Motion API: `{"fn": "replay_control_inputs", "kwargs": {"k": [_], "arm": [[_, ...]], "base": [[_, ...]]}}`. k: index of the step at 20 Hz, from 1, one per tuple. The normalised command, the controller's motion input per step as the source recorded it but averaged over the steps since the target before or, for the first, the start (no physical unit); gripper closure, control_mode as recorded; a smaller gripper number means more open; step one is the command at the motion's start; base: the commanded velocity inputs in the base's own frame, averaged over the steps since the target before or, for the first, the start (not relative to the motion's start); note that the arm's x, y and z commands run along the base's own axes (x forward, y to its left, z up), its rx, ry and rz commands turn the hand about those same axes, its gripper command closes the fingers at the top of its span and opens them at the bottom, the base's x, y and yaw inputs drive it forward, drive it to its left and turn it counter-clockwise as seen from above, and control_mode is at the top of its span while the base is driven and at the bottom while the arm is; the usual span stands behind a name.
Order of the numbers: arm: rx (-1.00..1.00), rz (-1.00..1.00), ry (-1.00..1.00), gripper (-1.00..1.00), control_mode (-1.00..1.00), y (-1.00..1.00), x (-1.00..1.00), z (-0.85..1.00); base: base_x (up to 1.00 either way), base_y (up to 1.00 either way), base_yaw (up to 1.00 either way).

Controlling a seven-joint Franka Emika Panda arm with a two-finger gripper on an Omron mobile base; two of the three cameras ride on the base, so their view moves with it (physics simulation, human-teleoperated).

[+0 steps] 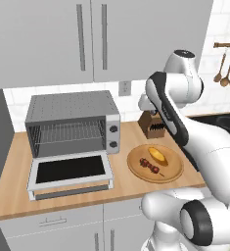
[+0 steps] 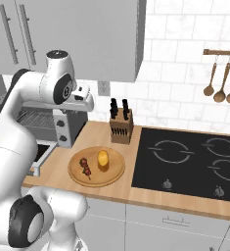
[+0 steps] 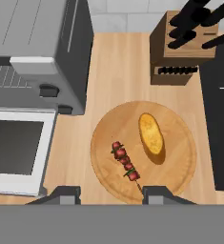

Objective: Pick up the kebab skewer and baguette bread, and place them inside the toaster oven. Close the toaster oven door and start by setting the timer.

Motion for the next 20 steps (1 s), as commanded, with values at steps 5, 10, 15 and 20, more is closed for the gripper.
{"fn": "replay_control_inputs", "kwargs": {"k": [5, 10, 15, 20], "arm": [[0.00, 0.00, 0.00, -1.00, -1.00, 0.00, -0.35, 0.00], [0.00, -0.03, -0.02, -1.00, -1.00, 0.00, -0.98, 0.00], [0.00, -0.06, 0.00, -1.00, -1.00, 0.00, -0.87, 0.00], [0.00, -0.03, 0.00, -1.00, -1.00, 0.00, -0.64, 0.00]], "base": [[0.00, 0.00, 0.00], [0.00, 0.00, 0.00], [0.00, 0.00, 0.00], [0.00, 0.00, 0.00]]}}
